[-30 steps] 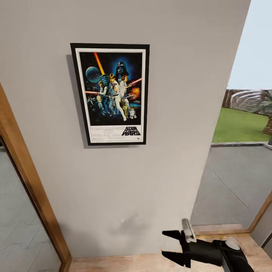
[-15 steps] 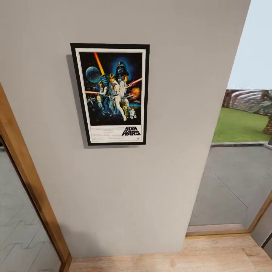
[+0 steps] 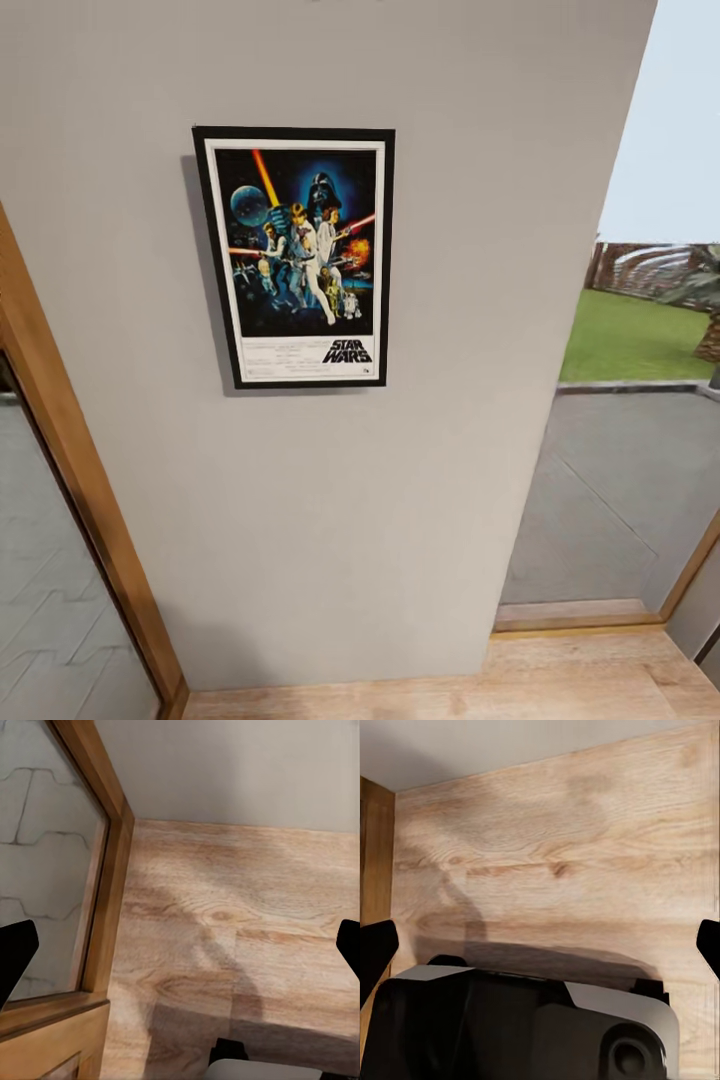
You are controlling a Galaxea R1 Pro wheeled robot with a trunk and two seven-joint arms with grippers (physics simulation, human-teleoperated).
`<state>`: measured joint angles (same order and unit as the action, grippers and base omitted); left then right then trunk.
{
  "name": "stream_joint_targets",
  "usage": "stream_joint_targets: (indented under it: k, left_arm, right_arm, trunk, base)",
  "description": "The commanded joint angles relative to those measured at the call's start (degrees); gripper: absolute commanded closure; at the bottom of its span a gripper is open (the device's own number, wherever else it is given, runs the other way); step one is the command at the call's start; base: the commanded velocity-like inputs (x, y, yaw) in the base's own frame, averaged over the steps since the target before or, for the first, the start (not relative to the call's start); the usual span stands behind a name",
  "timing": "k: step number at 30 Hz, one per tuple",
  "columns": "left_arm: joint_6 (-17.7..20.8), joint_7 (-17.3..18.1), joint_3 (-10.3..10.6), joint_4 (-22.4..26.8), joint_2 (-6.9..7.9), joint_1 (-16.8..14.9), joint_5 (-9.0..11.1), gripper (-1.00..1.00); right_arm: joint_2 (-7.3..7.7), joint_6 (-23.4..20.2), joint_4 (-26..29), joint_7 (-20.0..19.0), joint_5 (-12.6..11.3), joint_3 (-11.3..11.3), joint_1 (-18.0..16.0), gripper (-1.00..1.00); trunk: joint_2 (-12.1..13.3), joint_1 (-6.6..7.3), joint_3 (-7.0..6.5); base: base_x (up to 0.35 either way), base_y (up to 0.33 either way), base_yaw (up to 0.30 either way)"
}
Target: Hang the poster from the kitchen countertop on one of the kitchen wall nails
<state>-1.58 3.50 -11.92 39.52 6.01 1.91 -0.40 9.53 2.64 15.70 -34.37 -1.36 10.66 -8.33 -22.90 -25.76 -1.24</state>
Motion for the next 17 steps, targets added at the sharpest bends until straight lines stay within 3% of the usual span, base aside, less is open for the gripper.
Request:
stream_joint_targets:
  k: [1, 6, 12, 13, 17]
  left_arm:
    - [-0.09, 0.37, -0.21, 0.03, -0.03, 0.02, -0.04, -1.00]
    - [-0.09, 0.37, -0.21, 0.03, -0.03, 0.02, -0.06, -1.00]
    - [-0.11, 0.37, -0.14, 0.03, -0.09, 0.02, -0.08, -1.00]
    - [-0.10, 0.37, -0.13, 0.01, -0.11, 0.02, -0.12, -1.00]
    - [-0.14, 0.30, -0.08, -0.77, -0.12, 0.02, -0.12, -1.00]
  right_arm:
    - [-0.01, 0.09, -0.12, 0.01, -0.15, 0.20, -0.02, -1.00]
    - [-0.88, 0.11, -2.29, 1.27, 0.04, 0.33, -0.01, -1.00]
    - [-1.43, 0.12, -13.92, 3.60, 0.07, 0.34, 0.00, -1.00]
    - [-1.52, 0.23, -15.79, 9.09, -0.01, 0.39, -0.02, -1.00]
    - [-1.46, 0.25, -16.13, 14.09, 0.01, 0.35, -0.01, -1.00]
  trunk:
    - [-0.02, -0.02, -0.09]
    - [-0.02, -0.02, -0.28]
    - [-0.02, -0.02, -0.31]
    - [-0.02, -0.02, -0.31]
    - [-0.02, -0.02, -0.31]
  base:
    - [0.000, 0.000, 0.000]
    - [0.000, 0.000, 0.000]
    - [0.000, 0.000, 0.000]
    - [0.000, 0.000, 0.000]
    - [0.000, 0.000, 0.000]
